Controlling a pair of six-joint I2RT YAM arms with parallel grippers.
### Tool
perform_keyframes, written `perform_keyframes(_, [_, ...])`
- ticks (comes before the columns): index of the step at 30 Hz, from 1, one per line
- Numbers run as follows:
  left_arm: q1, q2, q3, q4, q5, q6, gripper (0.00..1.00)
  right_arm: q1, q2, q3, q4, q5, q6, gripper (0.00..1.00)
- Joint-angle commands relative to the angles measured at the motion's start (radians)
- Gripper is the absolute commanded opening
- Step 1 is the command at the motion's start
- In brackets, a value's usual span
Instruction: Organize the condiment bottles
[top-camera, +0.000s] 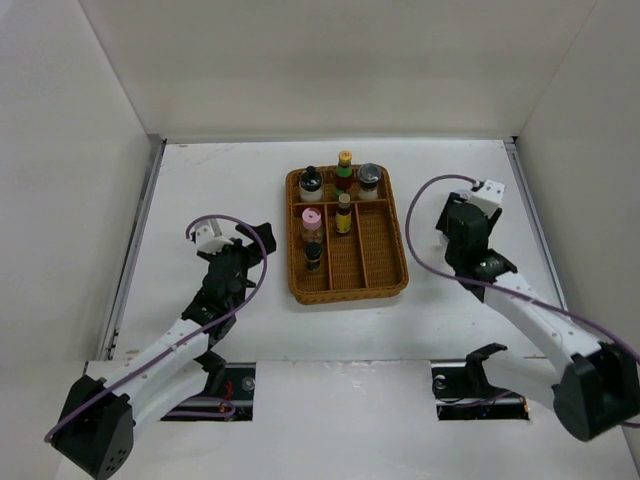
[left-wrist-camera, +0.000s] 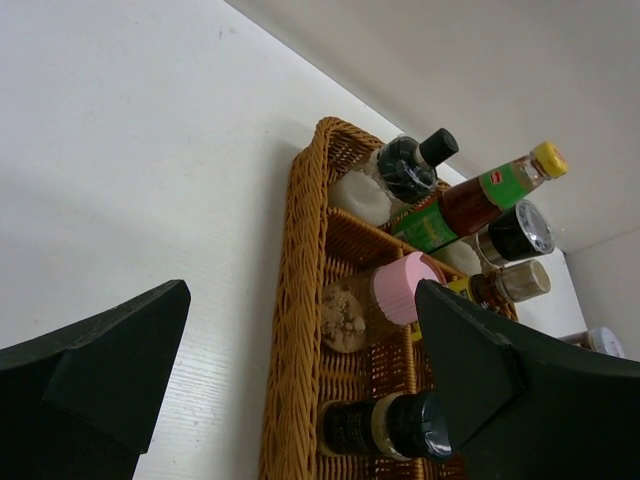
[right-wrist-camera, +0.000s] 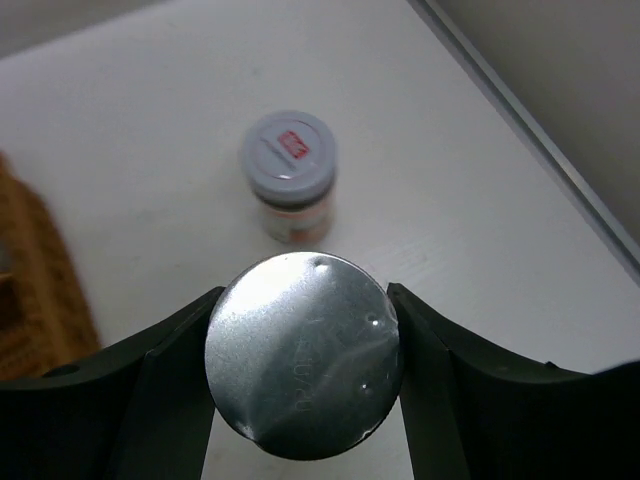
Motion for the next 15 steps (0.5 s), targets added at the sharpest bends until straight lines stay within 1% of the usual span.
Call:
perform_keyframes(1, [0.009,0.013,-0.009,0.076,0.007,-0.006,1.00,0.171,-0.160,0.064,0.108,0.134,-0.079,0.49])
perform_keyframes(4, [0.012,0.017,-0.007,0.076,0.008,-0.006,1.00,0.340,-0.177,0.133,0.069,0.146,-0.102,0.48])
perform_keyframes(7, [0.020,0.022,-0.009,0.077,0.000,-0.006,1.00,0.495,-0.128,0.191,0.073,0.132,-0.099,0.48])
perform_keyframes(10, [0.027,0.019,-0.013,0.077,0.003,-0.006,1.00,0.579,-0.047,0.227,0.149,0.051,-0.104,0.48])
perform_keyframes(13, [0.037,0.017,-0.019,0.082,0.000,-0.006,1.00,0.633,0.047,0.254,0.220,-0.016,-0.088,0.48])
perform_keyframes(15, [0.044,0.013,-0.024,0.083,0.006,-0.006,1.00,0.655,0.114,0.280,0.237,-0.029,-0.093,0.48])
